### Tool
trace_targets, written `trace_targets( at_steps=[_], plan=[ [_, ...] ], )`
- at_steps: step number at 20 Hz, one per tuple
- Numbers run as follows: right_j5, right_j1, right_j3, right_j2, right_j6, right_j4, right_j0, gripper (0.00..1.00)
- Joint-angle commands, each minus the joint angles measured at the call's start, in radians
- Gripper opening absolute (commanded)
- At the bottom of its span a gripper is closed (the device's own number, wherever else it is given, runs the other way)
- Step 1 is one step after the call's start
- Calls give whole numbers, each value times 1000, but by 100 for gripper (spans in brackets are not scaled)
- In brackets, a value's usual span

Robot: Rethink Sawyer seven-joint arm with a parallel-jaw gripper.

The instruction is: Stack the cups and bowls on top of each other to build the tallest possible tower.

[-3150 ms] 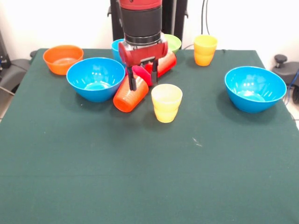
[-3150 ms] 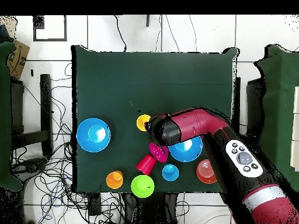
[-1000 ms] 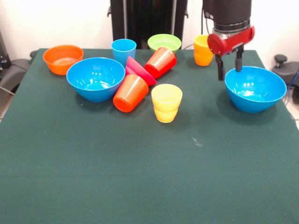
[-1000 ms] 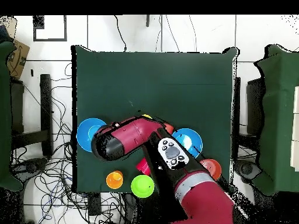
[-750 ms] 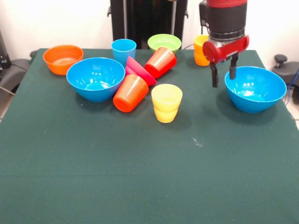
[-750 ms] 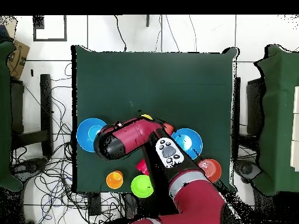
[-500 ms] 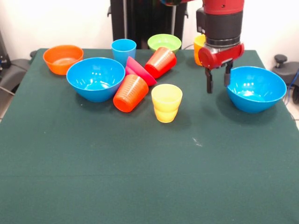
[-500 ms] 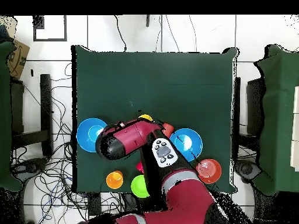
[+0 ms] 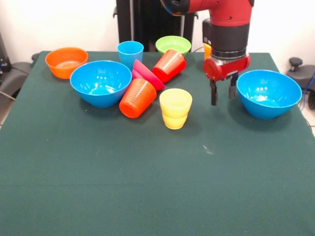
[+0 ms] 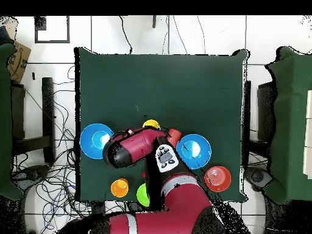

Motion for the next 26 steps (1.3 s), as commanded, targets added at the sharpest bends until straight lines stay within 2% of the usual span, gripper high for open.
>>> trace_targets(
  at_steps=[1, 6, 14, 20, 26],
  plan=[
    [-46, 53, -74, -34, 137, 5, 14, 100],
    [-36, 36, -65, -41, 130, 12, 20, 100],
    [81, -93, 18, 1, 68, 39, -27, 100],
    [115, -123, 19, -9, 83, 69, 3, 100],
    [112, -109, 17, -17, 96, 87, 24, 100]
  ],
)
